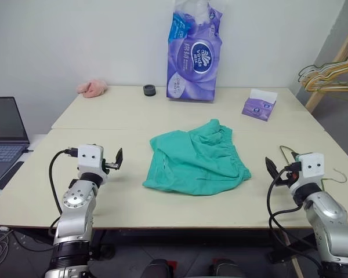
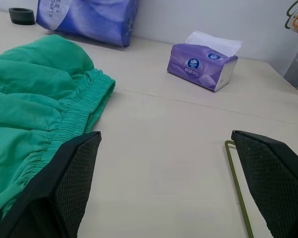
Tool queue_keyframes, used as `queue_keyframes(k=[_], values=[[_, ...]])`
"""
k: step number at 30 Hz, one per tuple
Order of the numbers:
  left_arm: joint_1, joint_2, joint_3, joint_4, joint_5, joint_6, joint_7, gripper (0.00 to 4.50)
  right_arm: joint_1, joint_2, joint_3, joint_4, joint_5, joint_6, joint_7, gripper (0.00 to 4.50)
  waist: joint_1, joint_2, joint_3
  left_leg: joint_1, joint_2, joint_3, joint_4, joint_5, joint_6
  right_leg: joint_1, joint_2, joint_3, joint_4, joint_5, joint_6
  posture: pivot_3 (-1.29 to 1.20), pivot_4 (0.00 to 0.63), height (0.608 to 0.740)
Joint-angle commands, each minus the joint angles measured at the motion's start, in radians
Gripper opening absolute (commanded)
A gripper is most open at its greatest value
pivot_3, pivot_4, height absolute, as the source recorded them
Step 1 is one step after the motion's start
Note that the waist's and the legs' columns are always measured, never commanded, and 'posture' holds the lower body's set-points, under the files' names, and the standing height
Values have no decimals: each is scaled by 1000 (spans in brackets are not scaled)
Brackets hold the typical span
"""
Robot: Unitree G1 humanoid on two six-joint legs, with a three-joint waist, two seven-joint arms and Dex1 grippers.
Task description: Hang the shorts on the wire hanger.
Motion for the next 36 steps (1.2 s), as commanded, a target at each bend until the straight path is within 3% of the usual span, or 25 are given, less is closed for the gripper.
queue_keyframes(k=[1,14,21,28,36], values=[[-8,9,-3,-22,3,-16,-5,4479,-19,-5,-7,-17,-1,-24,5,4500,0,0,0,0,0,0,0,0,0,0,0,0,0,0,0,84,7,740],[-4,17,-4,-20,8,-34,-36,4479,-19,-10,-10,22,-6,-65,29,4500,0,0,0,0,0,0,0,0,0,0,0,0,0,0,0,82,10,740],[7,18,10,-41,-98,-37,-168,4479,-10,-17,1,18,-18,-84,47,4500,-2,0,0,0,0,0,0,0,0,0,0,0,0,0,0,61,13,740],[-52,105,-26,-31,-147,-14,-352,4479,13,-42,23,-22,-23,-103,99,4500,-4,0,0,0,1,1,0,0,0,0,1,0,0,0,0,37,16,740],[-56,303,-191,-123,-204,104,-737,4479,42,-71,64,-77,-39,-115,152,4500,-18,1,0,1,2,3,0,0,0,0,2,2,0,-1,-2,19,17,740]])
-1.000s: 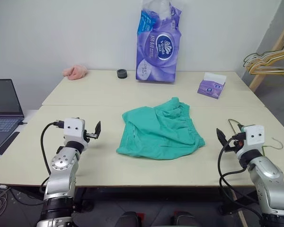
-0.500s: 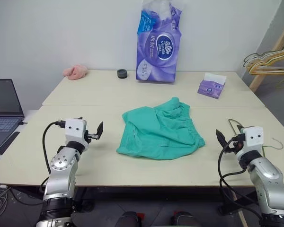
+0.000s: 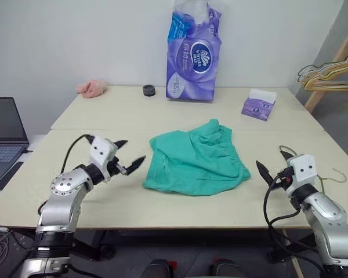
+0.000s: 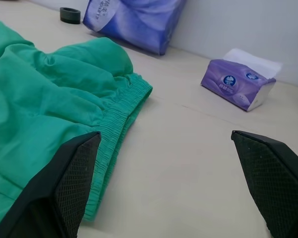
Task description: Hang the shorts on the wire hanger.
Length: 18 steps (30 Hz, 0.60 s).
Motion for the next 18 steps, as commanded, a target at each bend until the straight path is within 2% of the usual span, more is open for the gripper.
queue_keyframes(k=[1,5,8,11,18], values=[[7,79,-64,-87,-36,57,-160,4479,17,-32,11,-68,-1,-26,42,4500,-5,0,0,0,0,0,0,0,0,0,0,0,0,-1,-2,19,17,740],[24,180,-194,-126,42,-9,-320,4479,74,-136,68,-146,1,-37,180,4500,-13,3,2,1,1,2,-1,-1,1,-1,1,2,0,-4,-4,1,19,740],[26,193,-225,-121,58,-29,-352,4479,101,-199,96,-193,20,-20,260,4500,-14,3,2,1,2,2,-1,-1,1,0,2,2,0,-7,-2,-16,20,740],[-7,155,-256,-62,115,-77,-316,4479,108,-247,122,-210,21,-15,321,4500,-13,2,2,1,2,2,0,-1,1,0,2,2,0,-7,-2,-20,22,740],[-79,16,-271,54,198,-198,-194,4479,140,-239,146,-194,-1,-64,339,4500,-12,1,2,1,2,2,1,-1,1,0,2,2,0,-3,4,-30,24,740]])
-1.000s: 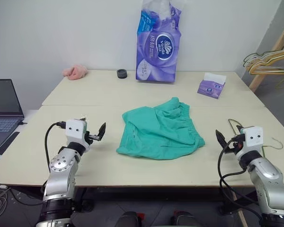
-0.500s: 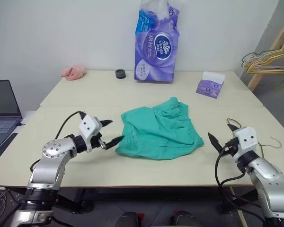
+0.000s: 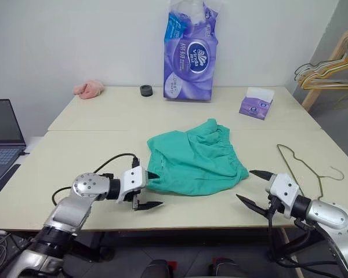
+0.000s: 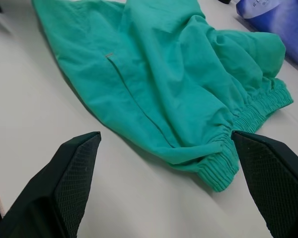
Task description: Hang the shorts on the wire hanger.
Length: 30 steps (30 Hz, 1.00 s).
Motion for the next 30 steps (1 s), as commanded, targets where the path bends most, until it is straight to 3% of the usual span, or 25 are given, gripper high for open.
queue_keyframes(k=[1,7,8,11,16,23,30], values=[[-31,-36,0,-3,8,-36,39,4479,15,4,3,-12,-4,-46,10,4500,-2,0,0,0,0,0,0,0,0,0,0,0,0,0,0,-30,24,740],[-34,-49,-37,51,69,-82,48,4479,33,1,12,-6,-13,-69,11,4500,-3,0,0,1,0,0,-1,0,0,0,1,0,0,0,0,-37,23,740],[-36,-44,-46,60,84,-93,46,4301,34,0,13,-5,-16,-72,11,4500,-3,0,0,0,0,0,-1,0,0,0,1,0,0,0,0,-39,24,740],[-36,-26,-66,80,111,-129,29,3647,31,-1,17,-1,-29,-83,7,4500,-3,0,0,1,0,0,0,0,0,0,1,0,0,0,0,-43,25,740],[-47,-30,-71,105,124,-152,29,2079,18,-7,33,18,-81,-106,-3,4500,-3,0,0,1,0,0,0,0,0,0,1,0,0,0,0,-41,26,740],[-72,-46,-32,87,48,-80,12,33,-83,-38,67,116,-279,-161,-83,4500,-4,0,0,1,0,1,0,0,0,0,1,0,0,0,0,-44,25,740],[-137,-54,42,79,-45,32,28,33,-281,-63,150,281,-424,-244,-102,4500,-10,0,0,1,0,1,0,0,0,0,1,0,1,1,0,-41,19,740]])
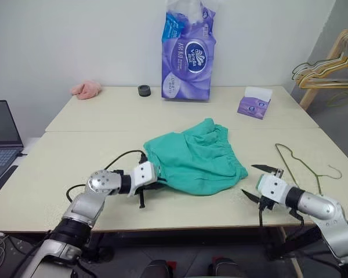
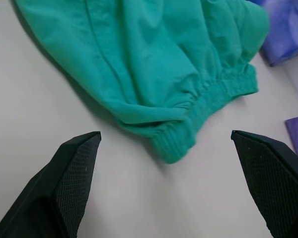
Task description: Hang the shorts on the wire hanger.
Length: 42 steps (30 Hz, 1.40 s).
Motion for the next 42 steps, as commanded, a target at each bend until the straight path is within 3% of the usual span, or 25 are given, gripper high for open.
queue_keyframes(k=[1,7,12,19,23,32,35,39,42], values=[[-42,0,52,-24,-44,28,6,33,-98,-24,54,78,-87,-87,-11,4500,-2,0,0,0,0,0,0,0,0,0,0,0,0,0,0,-39,19,740],[-67,2,77,-16,-64,56,2,33,-223,-21,174,203,-172,-204,22,4500,-11,0,0,0,0,0,0,0,0,0,0,0,0,3,-4,-25,17,740],[-75,7,86,-13,-67,57,8,33,-240,-18,234,233,-175,-223,83,4500,-16,-1,-1,0,0,-1,0,0,0,0,0,0,0,3,-4,-20,17,740],[-65,17,98,-5,-61,47,7,33,-286,43,225,303,-236,-190,-11,4500,-20,-3,-2,1,0,-1,0,0,0,0,1,0,1,3,-5,-14,16,740],[-61,17,94,2,-55,37,3,0,-322,65,224,368,-256,-186,-43,3555,-18,-3,-2,1,0,-1,0,0,0,0,1,0,1,3,-5,-19,15,740],[-40,31,80,28,-21,-5,1,0,-327,51,216,343,-216,-196,26,482,-20,-3,-2,1,0,-1,0,0,0,0,1,1,1,3,-5,-20,12,740],[36,93,57,-46,-25,-1,-78,0,-308,22,194,249,-140,-153,131,20,-23,-2,-2,1,1,-1,0,0,0,0,1,1,1,3,-5,-20,17,740],[217,329,69,-257,-145,106,-340,0,-303,-102,145,0,127,28,422,20,-37,0,0,1,2,0,-1,-2,0,-2,1,2,2,1,-7,-19,29,740],[243,439,108,-322,-246,225,-428,0,-333,-184,112,-135,313,218,563,20,-30,0,8,1,5,-2,0,-3,2,-1,1,-1,2,0,-8,-16,35,740]])
